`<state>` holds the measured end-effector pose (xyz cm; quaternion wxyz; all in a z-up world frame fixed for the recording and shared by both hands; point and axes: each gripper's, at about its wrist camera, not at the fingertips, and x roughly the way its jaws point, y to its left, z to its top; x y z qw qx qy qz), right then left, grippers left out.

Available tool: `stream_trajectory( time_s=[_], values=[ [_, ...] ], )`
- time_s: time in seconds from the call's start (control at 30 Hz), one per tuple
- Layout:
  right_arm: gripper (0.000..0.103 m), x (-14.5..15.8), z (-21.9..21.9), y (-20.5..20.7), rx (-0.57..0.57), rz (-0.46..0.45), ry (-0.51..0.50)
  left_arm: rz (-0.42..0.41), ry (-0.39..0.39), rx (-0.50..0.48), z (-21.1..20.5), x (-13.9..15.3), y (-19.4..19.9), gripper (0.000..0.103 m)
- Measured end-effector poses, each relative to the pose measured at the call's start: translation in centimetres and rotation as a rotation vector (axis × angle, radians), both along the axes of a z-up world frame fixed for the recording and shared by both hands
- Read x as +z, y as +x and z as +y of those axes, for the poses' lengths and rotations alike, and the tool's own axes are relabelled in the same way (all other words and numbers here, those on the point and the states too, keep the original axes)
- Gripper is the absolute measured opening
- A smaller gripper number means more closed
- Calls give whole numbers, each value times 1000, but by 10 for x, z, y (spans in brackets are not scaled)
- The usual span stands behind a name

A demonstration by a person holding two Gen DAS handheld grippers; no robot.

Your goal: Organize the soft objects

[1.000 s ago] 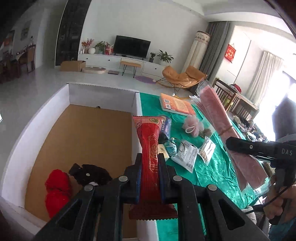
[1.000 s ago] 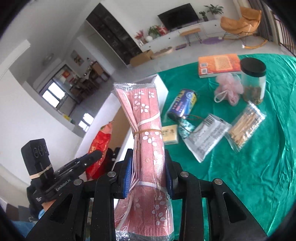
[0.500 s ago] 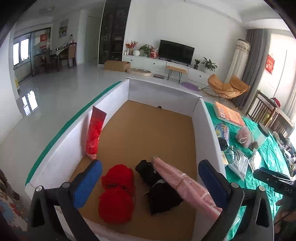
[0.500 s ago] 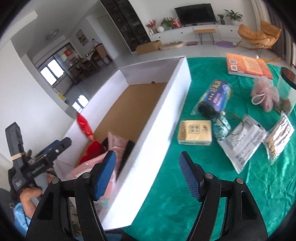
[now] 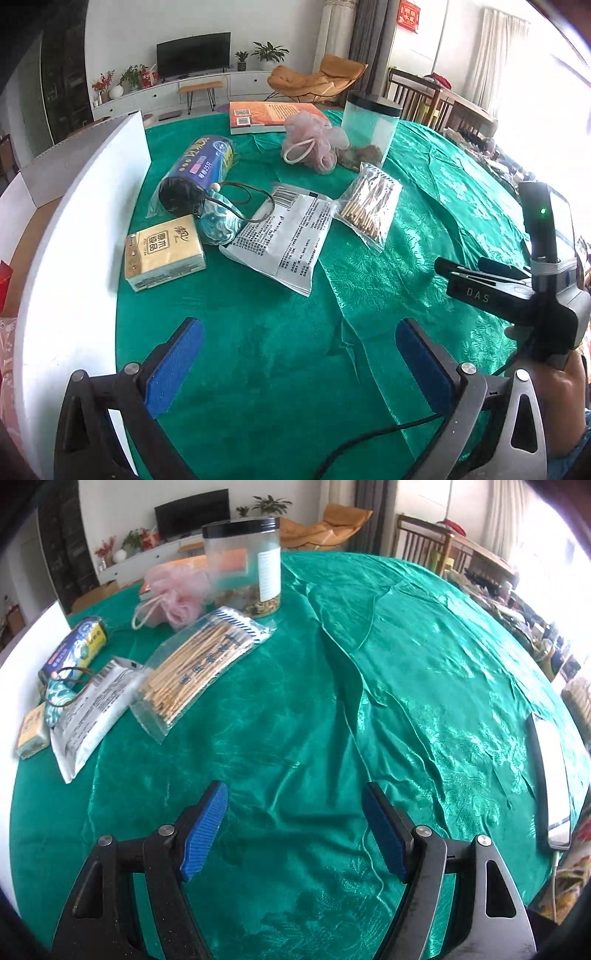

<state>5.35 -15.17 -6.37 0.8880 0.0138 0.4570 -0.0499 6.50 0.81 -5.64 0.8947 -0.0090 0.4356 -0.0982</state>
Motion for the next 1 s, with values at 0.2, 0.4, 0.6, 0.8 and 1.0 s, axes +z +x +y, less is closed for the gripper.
stream_trajectory(
  time_s=[0.2, 0.4, 0.6, 0.8, 1.0],
  values=[
    [88, -9, -13, 36, -49, -12, -24, 49, -2, 52, 6, -32, 28, 103],
    [95, -14, -21, 42, -60, -41, 10, 50, 28, 75, 5, -43, 33, 103],
    [96, -14, -18, 41, -58, -40, 13, 59, 90, 70, -3, -46, 36, 103],
    [96, -14, -19, 41, -58, -40, 14, 56, 93, 79, -3, -45, 37, 103],
    [96, -14, -19, 41, -58, -40, 14, 56, 93, 79, -3, -46, 37, 103]
  ],
)
